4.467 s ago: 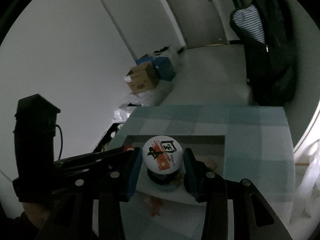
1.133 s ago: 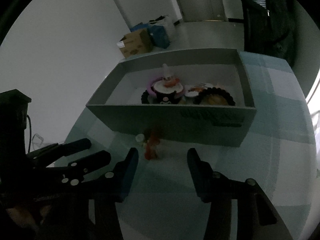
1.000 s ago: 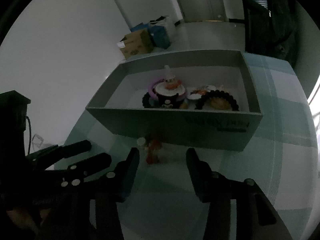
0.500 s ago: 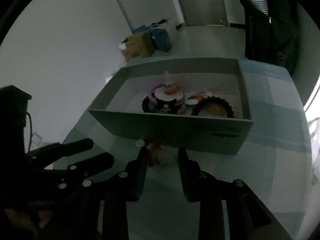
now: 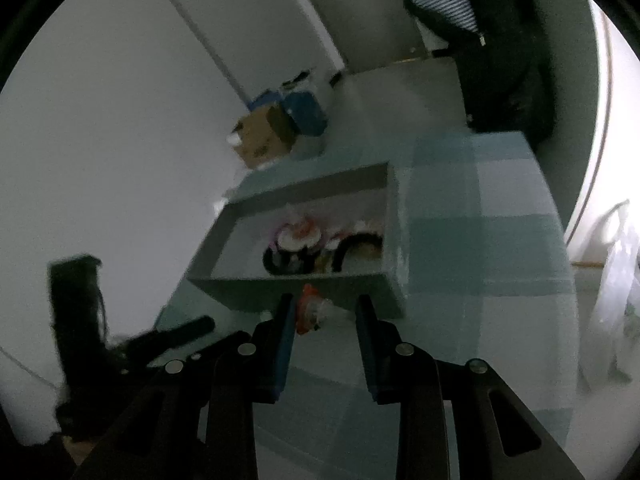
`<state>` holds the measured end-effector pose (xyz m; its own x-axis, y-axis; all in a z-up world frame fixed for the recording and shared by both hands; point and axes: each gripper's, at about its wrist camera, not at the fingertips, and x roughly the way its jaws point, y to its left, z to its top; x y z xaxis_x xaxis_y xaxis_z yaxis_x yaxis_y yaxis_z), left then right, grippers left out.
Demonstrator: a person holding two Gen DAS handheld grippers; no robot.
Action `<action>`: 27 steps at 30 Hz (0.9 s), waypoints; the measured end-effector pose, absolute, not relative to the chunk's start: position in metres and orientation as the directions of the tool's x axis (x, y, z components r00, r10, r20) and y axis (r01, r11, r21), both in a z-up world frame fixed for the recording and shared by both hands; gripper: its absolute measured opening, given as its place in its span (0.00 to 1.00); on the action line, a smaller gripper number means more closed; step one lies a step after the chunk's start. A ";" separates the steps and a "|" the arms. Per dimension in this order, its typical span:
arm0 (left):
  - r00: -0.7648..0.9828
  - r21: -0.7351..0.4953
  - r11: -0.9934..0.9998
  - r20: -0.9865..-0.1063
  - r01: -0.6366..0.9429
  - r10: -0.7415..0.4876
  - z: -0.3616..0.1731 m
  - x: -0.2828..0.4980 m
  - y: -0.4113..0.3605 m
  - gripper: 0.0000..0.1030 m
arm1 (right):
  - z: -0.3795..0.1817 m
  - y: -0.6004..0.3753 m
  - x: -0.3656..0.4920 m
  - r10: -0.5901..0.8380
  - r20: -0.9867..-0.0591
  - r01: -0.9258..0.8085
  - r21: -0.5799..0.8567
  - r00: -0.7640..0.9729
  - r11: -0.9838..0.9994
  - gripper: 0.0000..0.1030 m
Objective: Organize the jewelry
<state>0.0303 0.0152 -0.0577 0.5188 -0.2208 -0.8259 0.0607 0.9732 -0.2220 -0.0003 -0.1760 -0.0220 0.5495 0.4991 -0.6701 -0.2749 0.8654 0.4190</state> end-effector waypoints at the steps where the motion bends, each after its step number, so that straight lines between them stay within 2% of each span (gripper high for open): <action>1: 0.516 -0.226 0.972 -0.826 0.064 -0.226 -0.058 0.031 0.014 0.64 | -0.019 -0.179 -0.001 0.502 -0.662 -0.274 0.425 0.556 0.863 0.28; 6: 0.524 -0.193 0.978 -0.828 0.073 -0.202 -0.058 0.034 0.002 0.64 | -0.009 -0.192 -0.005 0.513 -0.633 -0.276 0.440 0.580 0.855 0.28; 12: 0.513 -0.178 0.981 -0.837 0.071 -0.189 -0.063 0.041 -0.009 0.64 | -0.012 -0.203 -0.007 0.508 -0.643 -0.269 0.438 0.574 0.858 0.28; 15: 0.511 -0.163 0.983 -0.840 0.084 -0.183 -0.063 0.044 -0.012 0.53 | -0.013 -0.210 -0.007 0.505 -0.640 -0.262 0.440 0.579 0.859 0.28; 18: 0.507 -0.146 0.986 -0.845 0.080 -0.167 -0.063 0.046 -0.013 0.49 | -0.014 -0.216 -0.008 0.504 -0.641 -0.250 0.449 0.579 0.858 0.28; 23: 0.508 -0.113 0.990 -0.850 0.081 -0.139 -0.064 0.046 -0.010 0.25 | -0.014 -0.216 -0.009 0.506 -0.639 -0.251 0.450 0.579 0.857 0.28; 25: 0.505 -0.129 0.987 -0.849 0.094 -0.159 -0.065 0.044 -0.009 0.12 | -0.014 -0.214 -0.009 0.507 -0.639 -0.255 0.449 0.579 0.856 0.28; 27: 0.499 -0.146 0.983 -0.847 0.114 -0.184 -0.064 0.044 -0.010 0.09 | -0.014 -0.211 -0.009 0.509 -0.639 -0.264 0.444 0.576 0.856 0.28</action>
<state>0.0445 -0.0103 -0.0643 0.4985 -0.1839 -0.8471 0.1142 0.9826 -0.1461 -0.0090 -0.2107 -0.0140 0.5763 0.5094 -0.6391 -0.2638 0.8561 0.4444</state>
